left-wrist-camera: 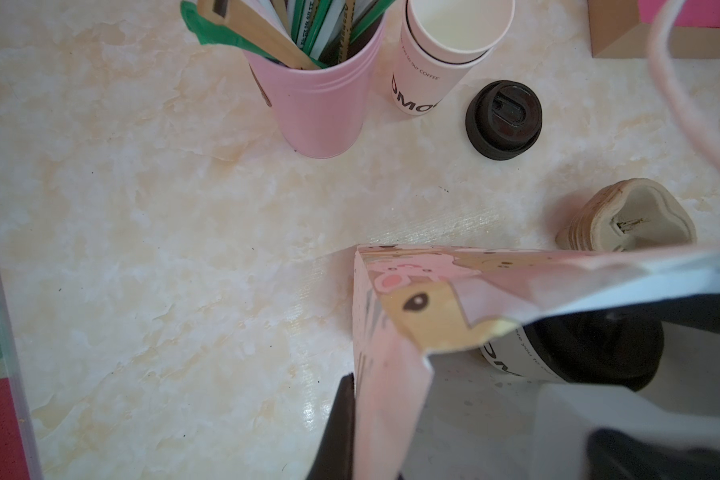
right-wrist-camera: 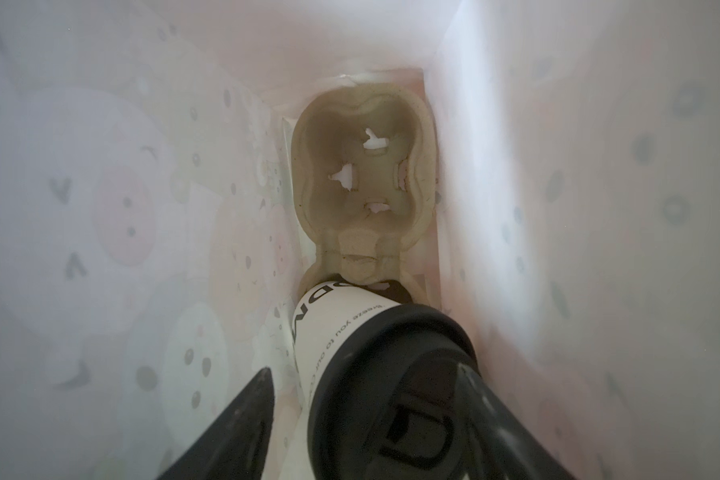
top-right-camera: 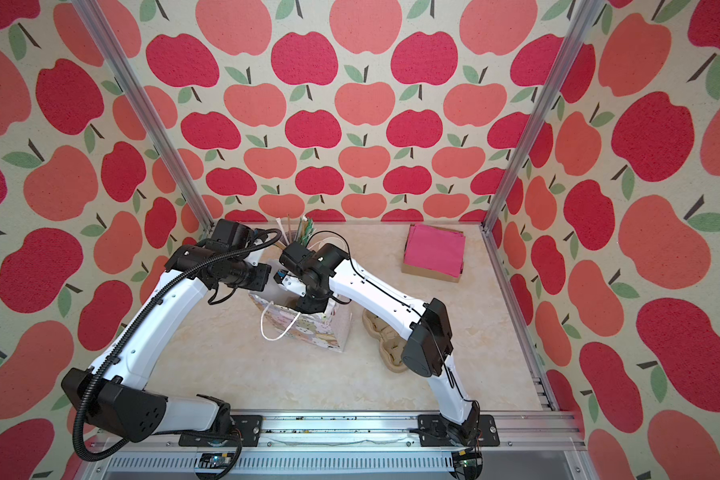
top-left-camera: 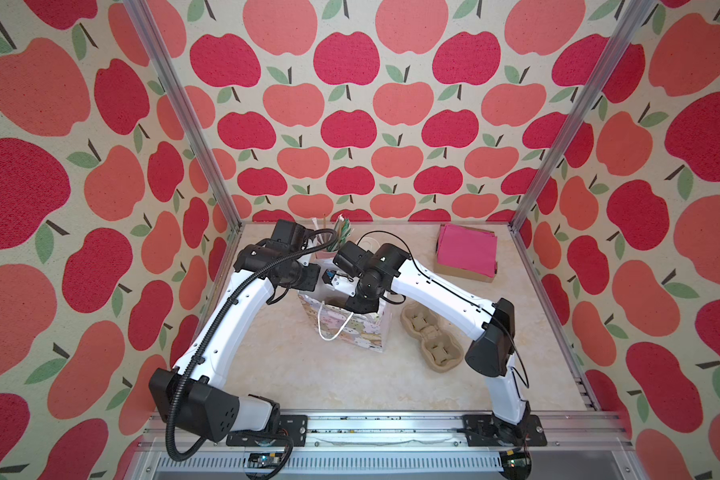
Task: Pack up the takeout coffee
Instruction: 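Push the cup into the carrier with the right gripper while the left holds the bag, then open the right gripper and lift it out of the bag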
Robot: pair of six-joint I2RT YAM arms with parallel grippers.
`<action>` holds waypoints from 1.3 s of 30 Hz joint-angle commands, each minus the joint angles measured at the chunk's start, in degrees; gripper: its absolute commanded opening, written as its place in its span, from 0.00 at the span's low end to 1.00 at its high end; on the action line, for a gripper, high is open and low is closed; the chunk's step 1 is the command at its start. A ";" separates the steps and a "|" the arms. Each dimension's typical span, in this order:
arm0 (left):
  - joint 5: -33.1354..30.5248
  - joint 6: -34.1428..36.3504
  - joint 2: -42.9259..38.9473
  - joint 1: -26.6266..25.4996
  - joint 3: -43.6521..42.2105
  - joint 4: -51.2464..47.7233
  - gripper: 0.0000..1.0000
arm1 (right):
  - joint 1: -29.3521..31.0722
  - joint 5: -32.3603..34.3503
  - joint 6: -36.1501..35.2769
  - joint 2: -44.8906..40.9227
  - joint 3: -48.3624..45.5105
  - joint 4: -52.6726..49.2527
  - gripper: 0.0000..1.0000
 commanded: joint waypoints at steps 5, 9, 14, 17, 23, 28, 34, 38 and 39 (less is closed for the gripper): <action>0.61 0.96 -0.98 -0.14 -0.24 -0.91 0.00 | -0.33 -1.47 0.05 -4.80 -3.95 6.58 0.50; 0.83 0.97 -1.07 -0.19 -0.25 -0.91 0.00 | -0.31 -2.84 -0.27 -5.47 -5.03 8.46 0.43; 0.79 1.15 -1.16 -0.19 -0.43 -0.82 0.00 | -0.27 -1.83 -0.63 -6.25 -5.44 9.40 0.34; 0.77 1.15 -1.23 -0.19 -0.65 -0.73 0.00 | -0.24 -1.22 -0.81 -7.63 -6.31 10.69 0.31; 0.68 1.06 -1.62 -0.19 -1.37 -0.14 0.00 | -0.28 -0.95 -0.55 -10.87 -8.99 14.17 0.21; 0.90 0.97 -2.12 -0.19 -1.91 0.30 0.00 | -0.42 -1.26 -0.21 -14.03 -12.20 17.97 0.11; 0.81 0.74 -2.82 -0.19 -2.27 0.57 0.00 | -1.02 -1.82 0.66 -18.81 -16.59 23.68 0.12; 0.82 0.22 -3.56 -0.11 -2.59 1.07 0.05 | -2.18 -4.60 2.22 -23.59 -20.89 29.51 0.19; 0.75 0.10 -3.90 -0.11 -2.62 1.26 0.07 | -2.54 -5.55 2.82 -24.94 -22.19 31.08 0.21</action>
